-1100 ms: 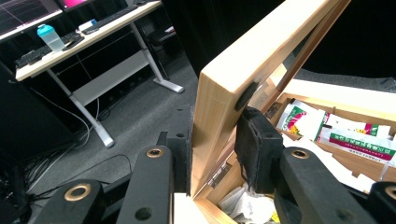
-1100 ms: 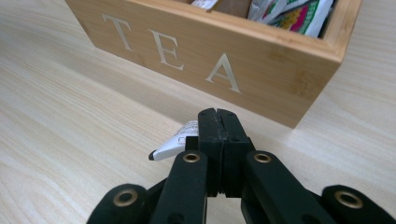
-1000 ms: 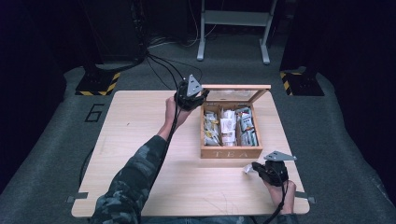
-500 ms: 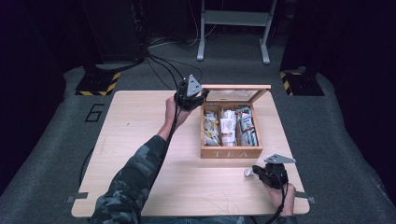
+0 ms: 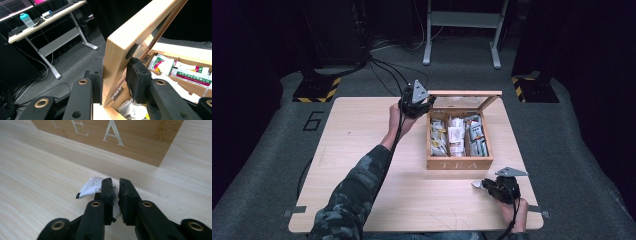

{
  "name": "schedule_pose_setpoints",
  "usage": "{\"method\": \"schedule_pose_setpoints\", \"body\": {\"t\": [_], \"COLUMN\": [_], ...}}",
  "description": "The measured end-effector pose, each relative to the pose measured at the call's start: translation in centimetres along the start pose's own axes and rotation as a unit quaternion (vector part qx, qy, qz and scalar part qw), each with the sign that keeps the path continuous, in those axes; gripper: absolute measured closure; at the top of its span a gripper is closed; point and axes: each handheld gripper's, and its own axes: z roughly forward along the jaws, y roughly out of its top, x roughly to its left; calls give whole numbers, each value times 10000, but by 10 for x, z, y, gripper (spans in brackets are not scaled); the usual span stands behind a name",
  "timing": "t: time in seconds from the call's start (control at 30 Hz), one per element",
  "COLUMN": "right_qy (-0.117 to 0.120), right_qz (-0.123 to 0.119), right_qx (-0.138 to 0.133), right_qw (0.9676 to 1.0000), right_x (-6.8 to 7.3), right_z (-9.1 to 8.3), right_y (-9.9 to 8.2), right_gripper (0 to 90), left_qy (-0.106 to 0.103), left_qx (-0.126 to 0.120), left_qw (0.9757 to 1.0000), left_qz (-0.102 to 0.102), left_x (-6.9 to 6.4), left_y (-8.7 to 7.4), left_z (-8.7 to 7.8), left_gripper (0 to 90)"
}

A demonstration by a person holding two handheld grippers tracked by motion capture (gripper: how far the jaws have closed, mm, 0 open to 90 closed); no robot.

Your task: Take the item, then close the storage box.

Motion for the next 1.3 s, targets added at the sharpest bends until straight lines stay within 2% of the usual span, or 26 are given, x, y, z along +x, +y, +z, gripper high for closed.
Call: {"method": "schedule_pose_setpoints", "body": {"t": [0.03,0.07,0.1,0.13,0.23,0.27,0.43,0.47,0.5,0.63,0.87,0.9,0.93,1.0,1.13,1.2,1.3], "right_qy": [0,16,16,25,96,69,-11,-11,-76,-198,-398,-470,-652,-714,-709,-695,-695], "right_qz": [0,0,0,50,92,126,196,196,225,196,450,442,457,407,468,419,459], "right_qx": [0,9,9,-62,-216,-343,-516,-516,-594,-652,-674,-607,-506,-428,-265,-231,-231], "right_qw": [10000,10000,10000,10000,9997,9993,9985,9985,9980,9975,9959,9961,9955,9957,9960,9964,9963], "right_x": [0,0,0,-1,-3,-5,-15,-15,-19,-25,-42,-45,-50,-52,-59,-61,-61], "right_z": [0,0,0,-1,-5,-9,-21,-21,-25,-29,-31,-30,-27,-25,-17,-15,-15], "right_y": [0,0,0,0,1,0,-4,-4,-7,-11,-22,-24,-26,-27,-30,-30,-29], "right_gripper": [782,695,695,569,400,271,78,78,16,0,0,0,0,0,0,2,3], "left_qy": [2,1,4,4,-1,0,-4,-6,-5,-5,-20,-21,-13,-15,-24,-51,-92], "left_qx": [0,1,-2,-3,4,7,10,11,14,15,22,26,18,23,54,66,44], "left_qw": [10000,10000,10000,10000,10000,10000,10000,10000,10000,10000,10000,10000,10000,10000,10000,10000,9999], "left_qz": [-3,-6,-11,-13,-2,5,11,13,15,5,15,9,3,7,27,47,-68], "left_x": [0,0,0,0,0,0,-1,-1,-1,-1,-3,-3,-4,-4,-5,-5,-5], "left_y": [0,0,0,0,0,0,0,0,0,0,-1,-1,-1,-1,-2,-2,-3], "left_z": [0,0,0,0,0,0,-1,-1,-1,-1,-2,-2,-2,-2,-3,-4,-4], "left_gripper": [674,674,674,674,674,674,673,673,673,673,671,671,671,671,670,668,663]}}
